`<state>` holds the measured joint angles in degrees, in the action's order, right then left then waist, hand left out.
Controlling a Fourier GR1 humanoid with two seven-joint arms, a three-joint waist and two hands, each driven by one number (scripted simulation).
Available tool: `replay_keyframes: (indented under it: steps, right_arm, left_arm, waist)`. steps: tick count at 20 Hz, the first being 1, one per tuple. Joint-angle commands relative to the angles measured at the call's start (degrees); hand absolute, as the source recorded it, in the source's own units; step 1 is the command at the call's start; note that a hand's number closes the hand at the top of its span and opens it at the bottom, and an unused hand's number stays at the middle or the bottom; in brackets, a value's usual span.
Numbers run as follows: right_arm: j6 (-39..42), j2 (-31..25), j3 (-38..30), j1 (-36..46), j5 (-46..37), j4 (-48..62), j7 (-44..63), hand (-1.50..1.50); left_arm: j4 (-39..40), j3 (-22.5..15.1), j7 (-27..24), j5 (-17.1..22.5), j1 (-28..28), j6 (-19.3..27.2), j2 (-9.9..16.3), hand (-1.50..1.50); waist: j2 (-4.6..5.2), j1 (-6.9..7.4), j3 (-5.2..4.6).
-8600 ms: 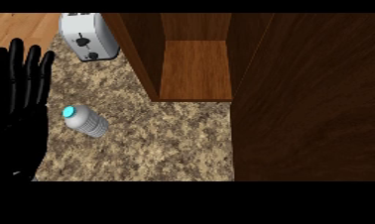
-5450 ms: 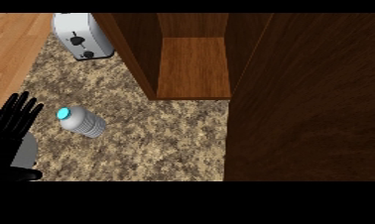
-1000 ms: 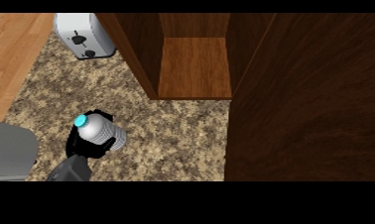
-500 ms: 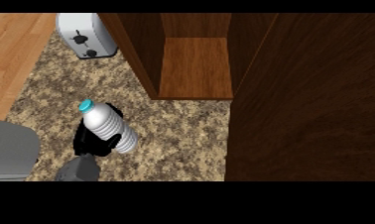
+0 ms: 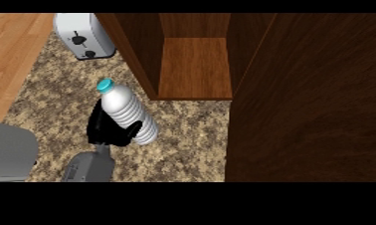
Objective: Pick up the bottled water, place it into the cabinet and close the cabinet
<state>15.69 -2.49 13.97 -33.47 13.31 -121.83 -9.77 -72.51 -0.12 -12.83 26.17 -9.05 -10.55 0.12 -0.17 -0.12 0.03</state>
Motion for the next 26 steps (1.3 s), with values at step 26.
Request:
replay_keyframes:
  steps: [26]
  right_arm:
    - [-0.9, -0.6, 0.9, 4.1, 1.0, 2.7, 0.8, -1.50]
  left_arm:
    - [13.6, -15.5, 5.6, -10.6, -33.9, 42.1, -0.1, 1.50]
  waist:
    - [0.66, -2.39, 0.01]
